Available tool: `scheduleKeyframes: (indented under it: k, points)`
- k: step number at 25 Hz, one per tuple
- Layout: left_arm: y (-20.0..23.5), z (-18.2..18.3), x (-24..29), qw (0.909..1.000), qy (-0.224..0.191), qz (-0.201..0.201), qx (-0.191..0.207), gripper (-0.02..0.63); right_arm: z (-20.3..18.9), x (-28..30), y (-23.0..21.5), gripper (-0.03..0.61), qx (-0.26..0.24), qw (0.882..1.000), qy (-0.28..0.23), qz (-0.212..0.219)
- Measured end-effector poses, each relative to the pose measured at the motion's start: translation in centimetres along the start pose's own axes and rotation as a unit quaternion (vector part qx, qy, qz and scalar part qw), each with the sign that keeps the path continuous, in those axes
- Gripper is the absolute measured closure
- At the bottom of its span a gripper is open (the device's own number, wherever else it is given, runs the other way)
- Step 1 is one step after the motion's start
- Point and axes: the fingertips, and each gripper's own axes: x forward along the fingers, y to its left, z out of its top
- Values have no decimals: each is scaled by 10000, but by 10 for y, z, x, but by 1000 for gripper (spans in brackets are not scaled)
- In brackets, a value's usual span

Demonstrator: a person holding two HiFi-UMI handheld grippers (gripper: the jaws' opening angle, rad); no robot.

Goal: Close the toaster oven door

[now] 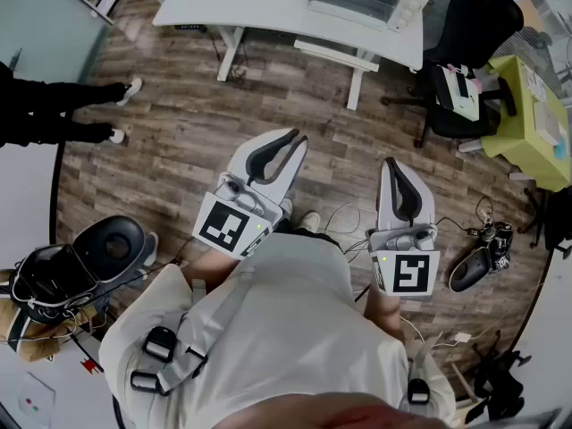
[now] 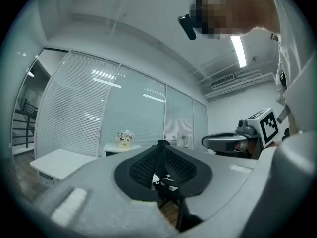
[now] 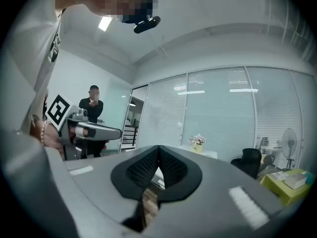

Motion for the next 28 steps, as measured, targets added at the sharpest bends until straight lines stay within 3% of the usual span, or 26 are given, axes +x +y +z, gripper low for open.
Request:
scheduleKeyframes:
  k: [9, 18, 28]
  points:
    - [-25, 15, 4, 9999, -120, -10, 111, 565, 12, -25, -17, 574, 169, 9996, -217, -33]
    - [-57, 2, 23, 10000, -64, -49, -20, 565, -8, -47, -41, 574, 268, 9996, -116, 53]
    - [-35, -7, 44, 10000, -77, 29, -15, 565, -14, -26, -52, 574, 252, 9996, -139, 66]
